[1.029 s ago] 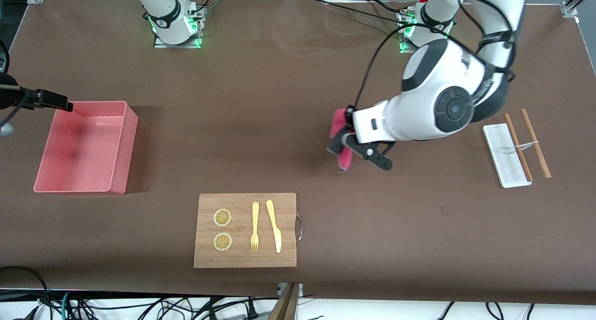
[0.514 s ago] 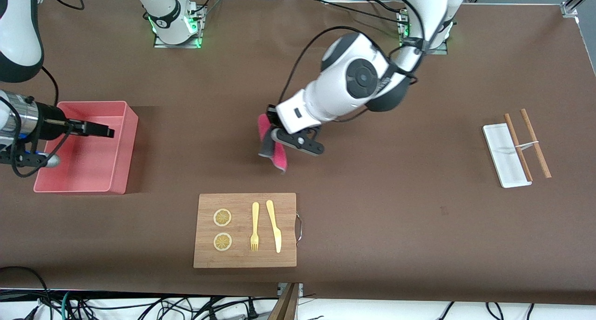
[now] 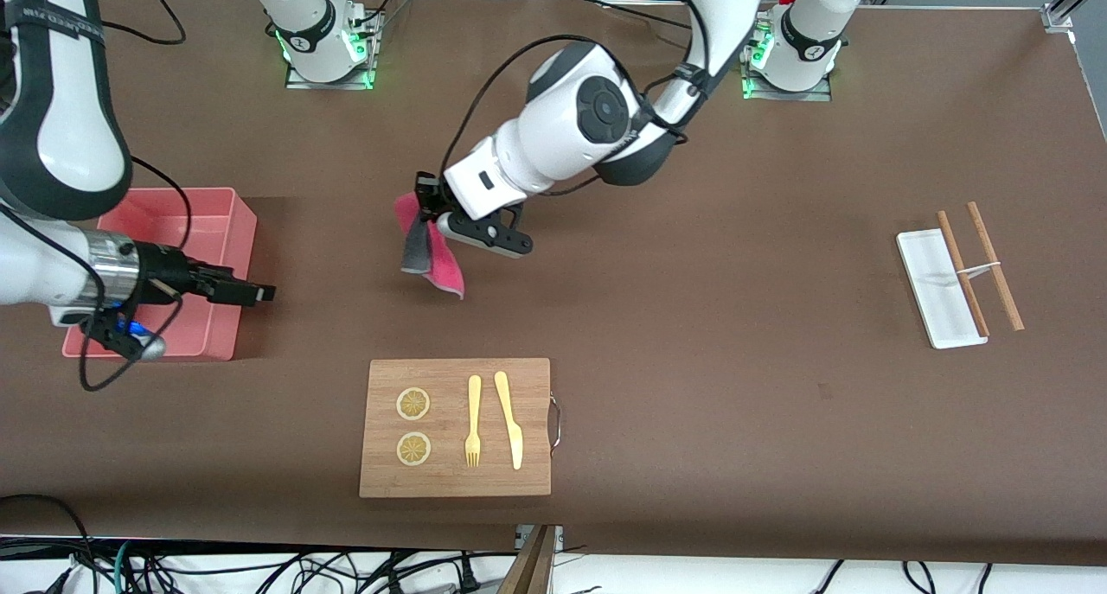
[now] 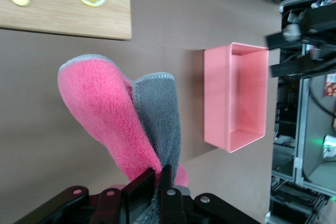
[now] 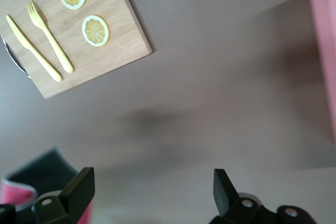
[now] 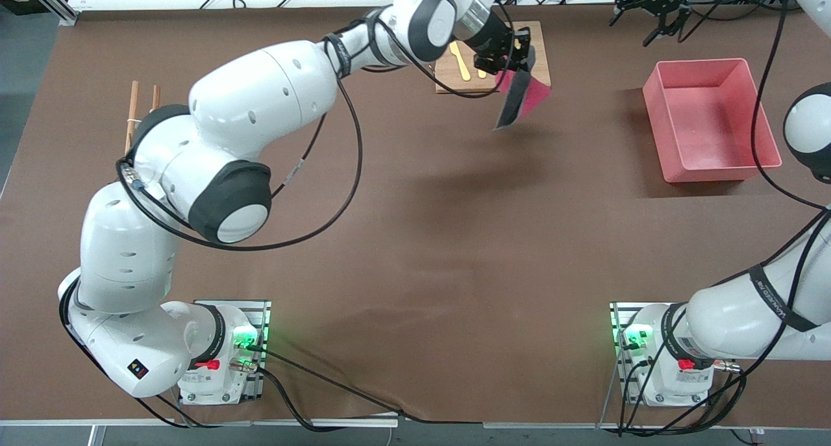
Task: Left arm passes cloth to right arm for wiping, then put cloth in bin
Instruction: 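Carry the cloth with the left gripper while the right gripper reaches toward it, then close the right gripper on the cloth held by the left gripper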
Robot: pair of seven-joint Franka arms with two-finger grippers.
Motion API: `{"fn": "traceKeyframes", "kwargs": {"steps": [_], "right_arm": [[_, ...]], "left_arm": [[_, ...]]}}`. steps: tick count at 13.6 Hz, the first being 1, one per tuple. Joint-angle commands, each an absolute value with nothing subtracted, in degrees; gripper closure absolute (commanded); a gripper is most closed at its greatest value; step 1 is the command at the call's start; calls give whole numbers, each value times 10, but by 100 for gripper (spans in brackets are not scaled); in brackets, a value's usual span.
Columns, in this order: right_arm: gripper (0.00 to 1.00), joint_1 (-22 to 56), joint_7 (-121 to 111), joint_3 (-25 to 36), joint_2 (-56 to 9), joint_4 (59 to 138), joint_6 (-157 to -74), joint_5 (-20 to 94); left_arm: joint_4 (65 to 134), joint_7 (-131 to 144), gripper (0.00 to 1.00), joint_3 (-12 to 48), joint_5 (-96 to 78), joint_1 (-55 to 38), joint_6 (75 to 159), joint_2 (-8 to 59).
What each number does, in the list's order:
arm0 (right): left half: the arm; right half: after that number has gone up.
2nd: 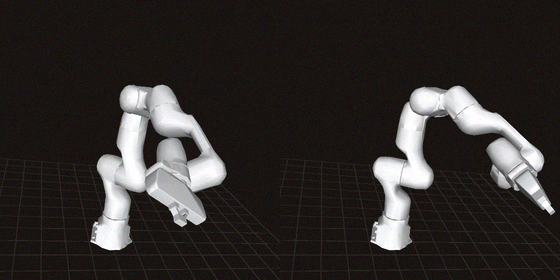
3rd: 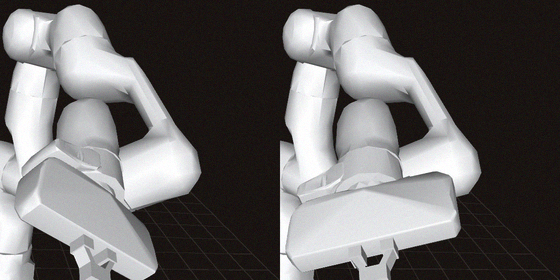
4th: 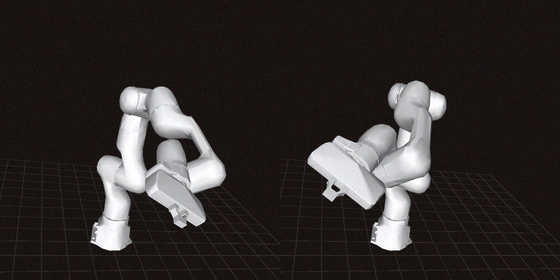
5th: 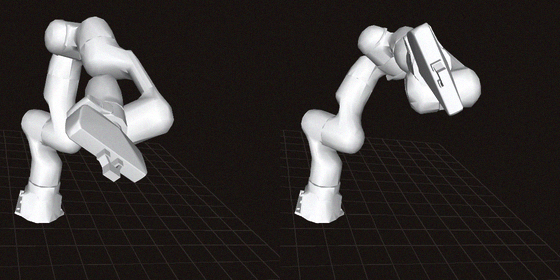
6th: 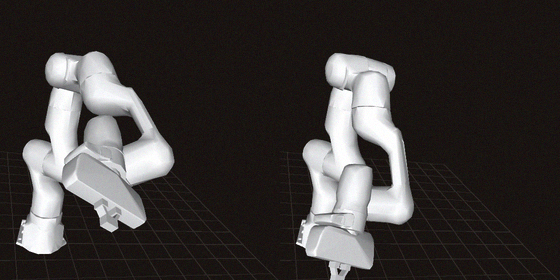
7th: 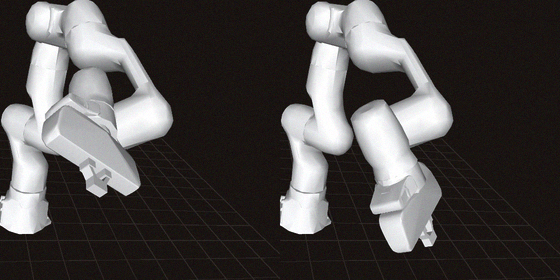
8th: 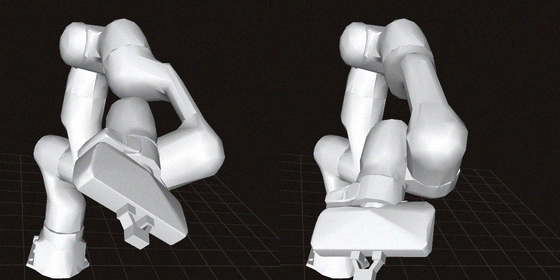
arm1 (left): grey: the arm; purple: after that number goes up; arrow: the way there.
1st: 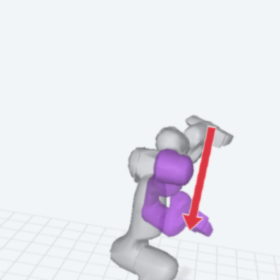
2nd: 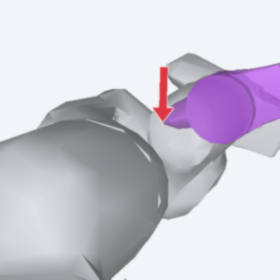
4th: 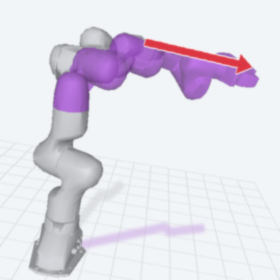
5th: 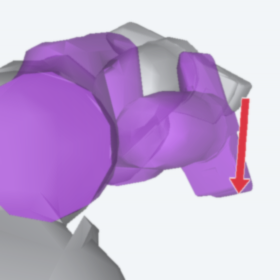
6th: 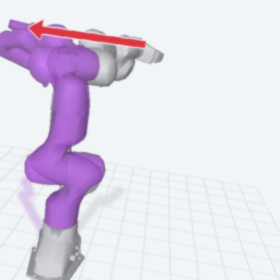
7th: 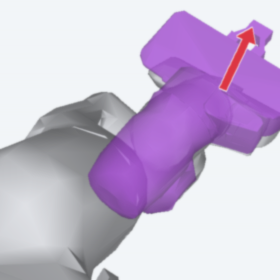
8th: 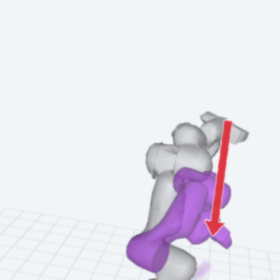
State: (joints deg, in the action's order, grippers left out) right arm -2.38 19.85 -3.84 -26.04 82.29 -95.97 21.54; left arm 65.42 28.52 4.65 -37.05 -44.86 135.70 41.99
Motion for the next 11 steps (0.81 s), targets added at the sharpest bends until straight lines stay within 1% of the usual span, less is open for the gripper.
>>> {"fn": "traceKeyframes", "kwargs": {"steps": [1,4,6,9,11], "right_arm": [[0,-21,266,-61,-272,821,-978,242],[0,-21,315,-90,-278,829,-991,247],[0,-21,328,-102,-277,855,-984,250],[0,-21,331,-107,-246,917,-978,250],[0,-22,347,-107,-229,935,-974,259]], "left_arm": [[606,308,100,38,-410,-478,1401,458],[596,310,100,38,-418,-487,1426,467],[596,310,100,38,-418,-487,1426,466],[596,310,100,38,-418,-487,1426,467],[596,310,100,37,-418,-486,1426,467]]}}
